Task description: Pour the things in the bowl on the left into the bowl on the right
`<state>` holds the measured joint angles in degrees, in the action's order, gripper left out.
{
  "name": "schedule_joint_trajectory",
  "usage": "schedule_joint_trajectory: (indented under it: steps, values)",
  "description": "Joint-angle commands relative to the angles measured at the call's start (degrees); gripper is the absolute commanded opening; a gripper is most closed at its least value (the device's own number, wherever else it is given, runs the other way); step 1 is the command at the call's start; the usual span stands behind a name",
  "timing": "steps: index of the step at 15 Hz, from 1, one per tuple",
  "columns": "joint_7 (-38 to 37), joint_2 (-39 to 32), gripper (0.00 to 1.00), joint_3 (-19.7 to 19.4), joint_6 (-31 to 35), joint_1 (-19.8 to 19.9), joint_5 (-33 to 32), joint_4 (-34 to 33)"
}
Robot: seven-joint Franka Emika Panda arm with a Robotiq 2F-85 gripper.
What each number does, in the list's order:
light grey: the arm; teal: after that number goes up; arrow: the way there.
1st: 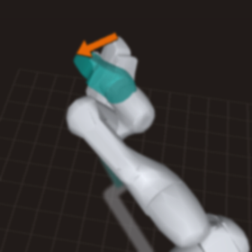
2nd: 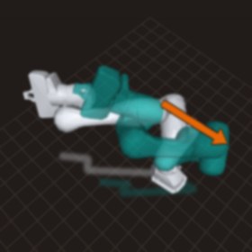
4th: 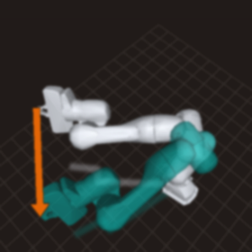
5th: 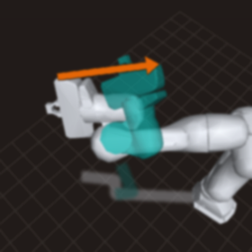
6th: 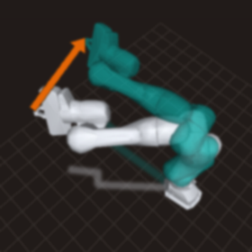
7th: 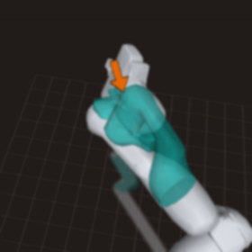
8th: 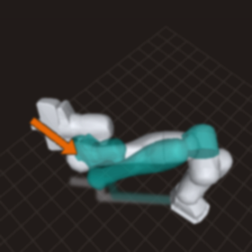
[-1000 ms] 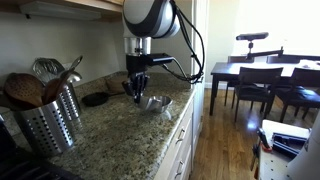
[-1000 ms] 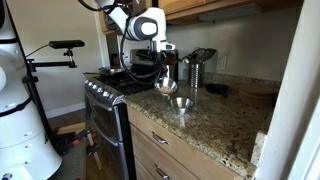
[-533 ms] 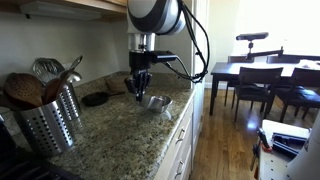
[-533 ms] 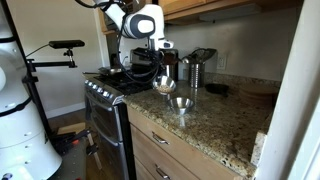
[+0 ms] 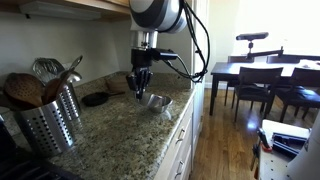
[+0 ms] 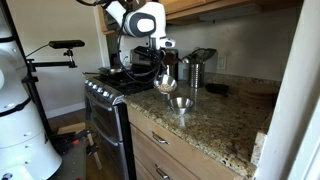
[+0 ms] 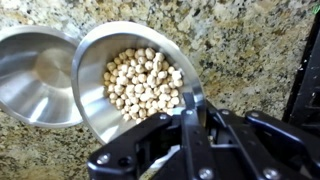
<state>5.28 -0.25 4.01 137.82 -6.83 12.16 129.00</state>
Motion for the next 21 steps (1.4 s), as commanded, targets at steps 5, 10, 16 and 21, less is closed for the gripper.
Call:
schedule_joint_trajectory:
  steps: [5, 10, 16, 21]
  values:
    - [7.30, 0.46, 0.08, -0.51, 1.79, 2.12, 5.37, 1.52]
    - [11.24, -1.52, 0.08, -0.87, 1.26, 3.12, 7.63, -0.01]
    - [14.51, -4.08, 0.08, -1.01, 0.59, 4.40, 8.33, -2.37]
    - [15.80, -5.53, 0.08, -0.77, 0.48, 5.21, 8.44, -4.36]
